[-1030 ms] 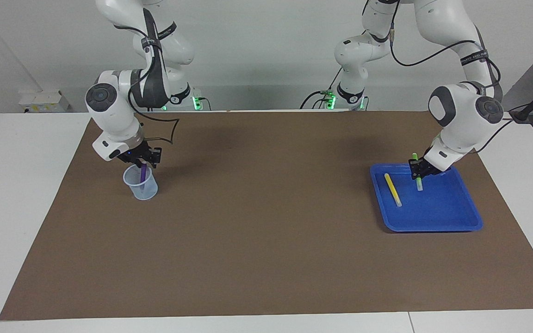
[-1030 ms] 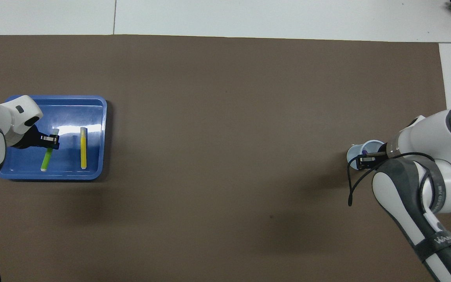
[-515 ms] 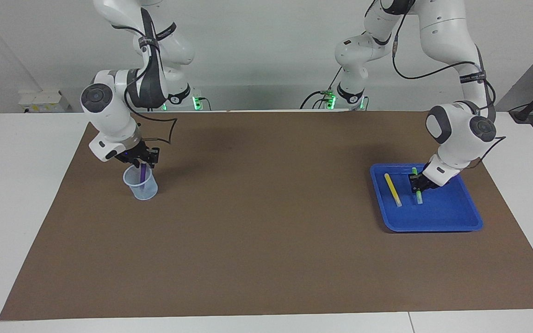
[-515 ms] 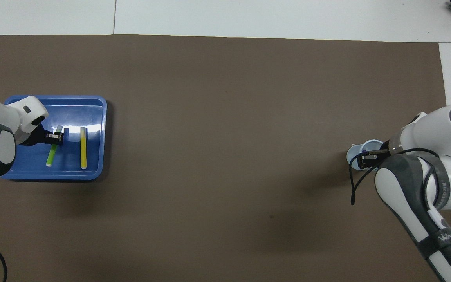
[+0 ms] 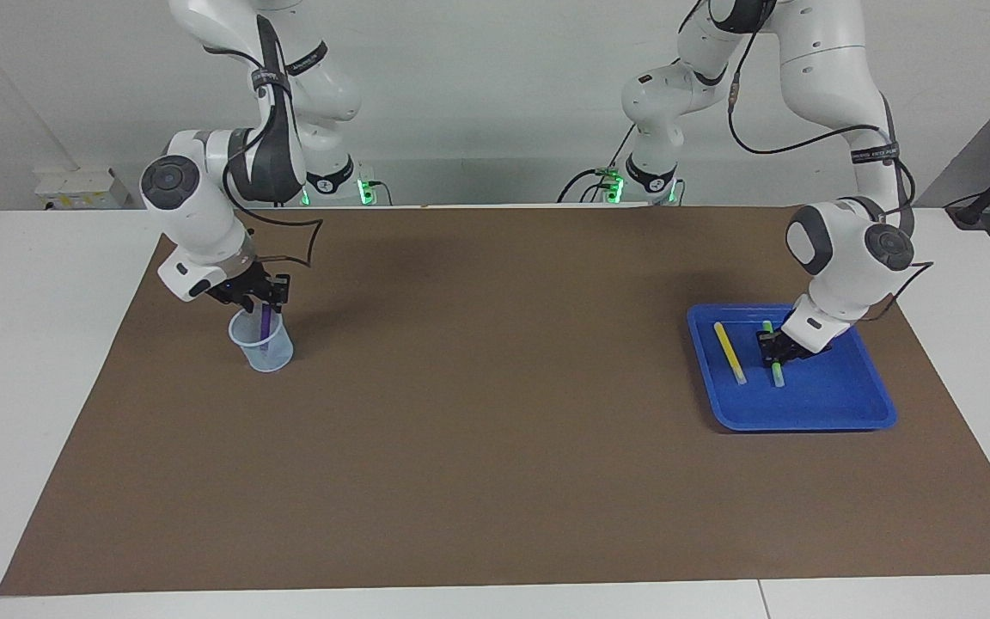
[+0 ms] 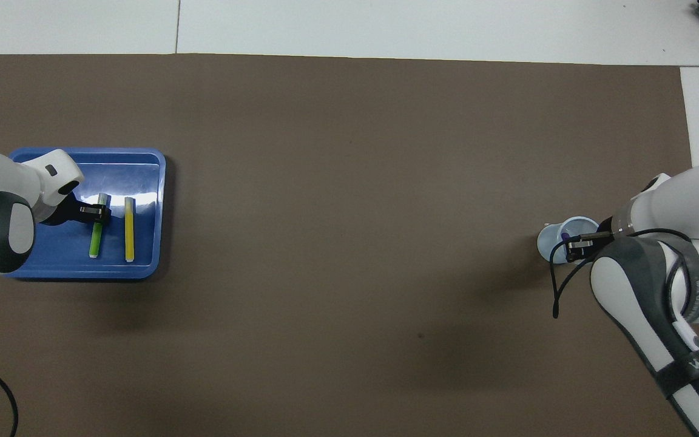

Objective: Right arm passes pens to left for tray arrangement
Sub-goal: 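Pull the purple pen from the cup with the right gripper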

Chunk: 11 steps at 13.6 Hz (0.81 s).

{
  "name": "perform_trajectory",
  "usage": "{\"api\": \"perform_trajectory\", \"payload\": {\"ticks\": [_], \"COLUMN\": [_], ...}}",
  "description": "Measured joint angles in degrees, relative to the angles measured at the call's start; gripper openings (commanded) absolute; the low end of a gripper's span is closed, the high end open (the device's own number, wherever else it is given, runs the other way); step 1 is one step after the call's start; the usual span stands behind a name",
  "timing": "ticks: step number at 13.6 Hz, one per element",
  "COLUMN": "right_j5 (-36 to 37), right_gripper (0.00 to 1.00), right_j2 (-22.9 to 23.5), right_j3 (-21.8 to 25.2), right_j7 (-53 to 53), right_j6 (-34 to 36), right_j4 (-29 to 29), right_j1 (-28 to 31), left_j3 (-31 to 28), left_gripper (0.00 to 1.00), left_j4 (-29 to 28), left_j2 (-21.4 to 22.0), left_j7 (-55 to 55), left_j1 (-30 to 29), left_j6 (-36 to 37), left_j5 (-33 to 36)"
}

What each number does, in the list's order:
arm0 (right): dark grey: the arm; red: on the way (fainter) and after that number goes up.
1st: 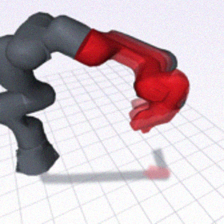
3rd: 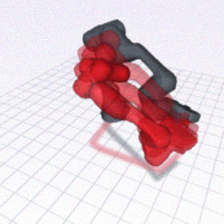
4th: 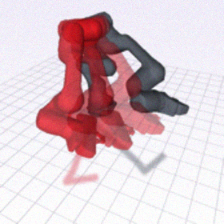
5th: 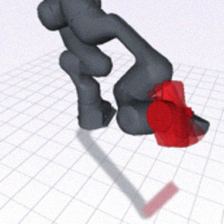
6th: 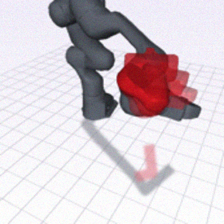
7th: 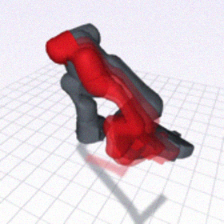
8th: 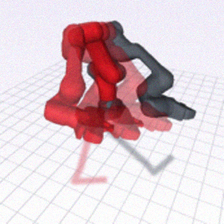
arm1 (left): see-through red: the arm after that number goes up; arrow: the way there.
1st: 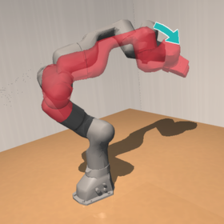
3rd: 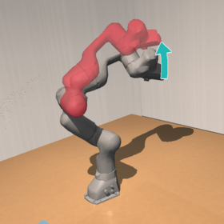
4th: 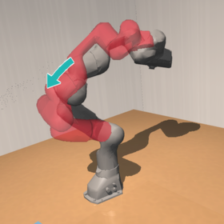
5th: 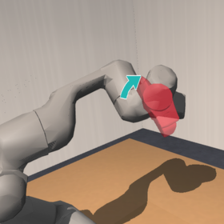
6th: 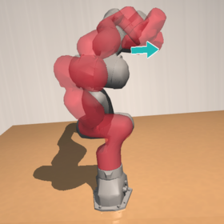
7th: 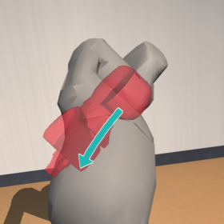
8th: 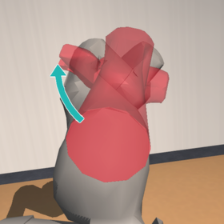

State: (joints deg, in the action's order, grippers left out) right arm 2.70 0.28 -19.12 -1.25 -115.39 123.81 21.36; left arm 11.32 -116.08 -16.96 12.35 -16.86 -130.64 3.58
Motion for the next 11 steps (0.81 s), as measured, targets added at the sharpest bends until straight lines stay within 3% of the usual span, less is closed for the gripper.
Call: {"api": "perform_trajectory", "payload": {"ticks": [3, 4, 7, 8, 9, 11], "right_j5": [0.0, 0.0, 0.0, 0.0, 0.0, 0.0], "right_gripper": [0.43, 0.40, 0.20, 0.07, 0.00, 0.00], "right_j2": [0.1, 0.1, 0.1, 0.1, 0.1, 0.0], "right_j3": [0.0, 0.0, 0.0, 0.0, 0.0, 0.1], "right_j7": [0.0, 0.0, -0.1, -0.5, -1.9, -6.3], "right_j6": [0.3, 0.3, 0.4, 0.4, 0.4, 0.6], "right_j4": [0.0, 0.0, 0.0, 0.0, 0.0, -0.1], "right_j1": [0.0, 0.0, 0.0, 0.0, 0.0, 0.6], "left_j3": [0.0, 0.0, 0.4, 0.6, 0.6, 0.7], "left_gripper": [0.86, 1.00, 1.00, 1.00, 1.00, 1.00], "left_j4": [1.0, 1.7, 4.1, 4.8, 5.4, 6.7], "left_j2": [0.0, 0.0, 0.0, 0.0, 0.0, 0.1], "left_j7": [-0.2, -0.6, -3.1, -4.0, -4.8, -5.5], "left_j1": [0.0, 0.0, 0.3, 0.6, 1.0, 1.6], "left_j6": [2.1, 3.3, 6.5, 7.5, 8.4, 11.0], "left_j5": [0.0, 0.0, 0.0, -0.1, -0.1, -0.4]}}
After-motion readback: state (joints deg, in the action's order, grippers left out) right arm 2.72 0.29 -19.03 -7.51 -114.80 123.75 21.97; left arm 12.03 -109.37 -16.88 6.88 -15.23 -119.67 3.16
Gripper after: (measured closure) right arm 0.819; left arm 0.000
